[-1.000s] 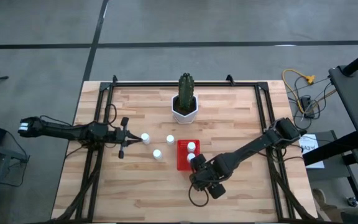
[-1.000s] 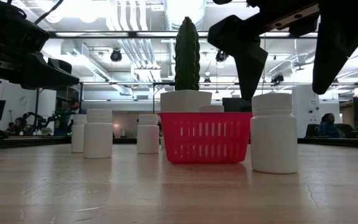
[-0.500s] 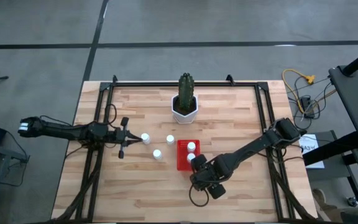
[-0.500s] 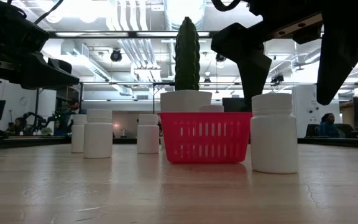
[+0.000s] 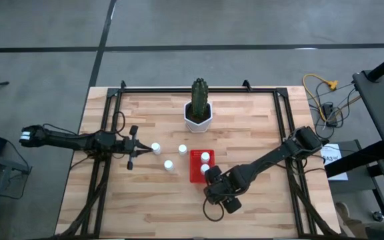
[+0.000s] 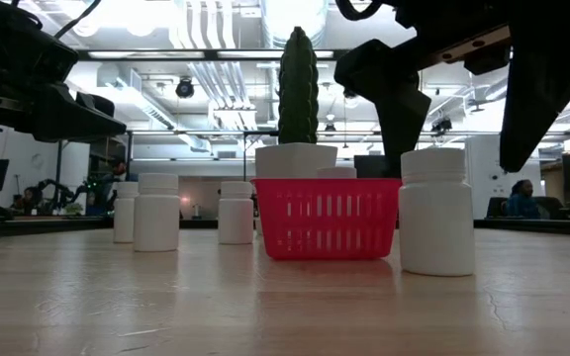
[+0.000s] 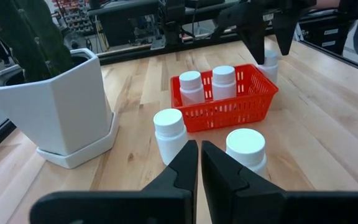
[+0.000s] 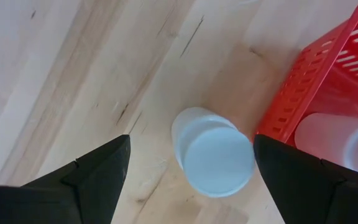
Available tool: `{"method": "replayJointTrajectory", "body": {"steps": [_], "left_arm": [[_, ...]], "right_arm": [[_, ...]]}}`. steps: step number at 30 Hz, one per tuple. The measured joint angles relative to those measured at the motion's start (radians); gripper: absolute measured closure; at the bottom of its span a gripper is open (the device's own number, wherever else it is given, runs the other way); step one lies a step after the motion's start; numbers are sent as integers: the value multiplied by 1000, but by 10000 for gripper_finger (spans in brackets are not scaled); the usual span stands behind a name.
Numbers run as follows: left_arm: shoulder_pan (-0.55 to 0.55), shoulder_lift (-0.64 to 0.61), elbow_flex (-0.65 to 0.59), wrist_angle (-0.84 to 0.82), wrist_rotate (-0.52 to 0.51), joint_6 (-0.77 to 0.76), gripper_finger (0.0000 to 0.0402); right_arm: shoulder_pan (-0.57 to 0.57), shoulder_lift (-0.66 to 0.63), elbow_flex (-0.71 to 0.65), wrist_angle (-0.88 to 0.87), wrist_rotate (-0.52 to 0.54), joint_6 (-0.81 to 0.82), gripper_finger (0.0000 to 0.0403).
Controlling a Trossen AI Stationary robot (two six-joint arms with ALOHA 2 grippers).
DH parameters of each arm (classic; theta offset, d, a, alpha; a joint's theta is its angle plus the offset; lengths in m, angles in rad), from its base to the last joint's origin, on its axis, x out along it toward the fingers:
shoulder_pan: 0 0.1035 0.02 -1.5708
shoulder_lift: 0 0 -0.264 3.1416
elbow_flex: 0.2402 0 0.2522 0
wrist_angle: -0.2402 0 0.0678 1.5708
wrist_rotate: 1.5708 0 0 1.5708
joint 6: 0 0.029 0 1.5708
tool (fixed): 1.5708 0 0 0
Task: Pick and place pill bottles into a basket
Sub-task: Put the white pill bottle into the red bin
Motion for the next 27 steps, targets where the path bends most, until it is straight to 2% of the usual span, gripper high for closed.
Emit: {"method": "replayJointTrajectory", "body": {"steps": [27], "left_arm": [[0,0,0,0,0,0,398]], "right_arm": [[0,0,-8,25,2,28,75]]}}
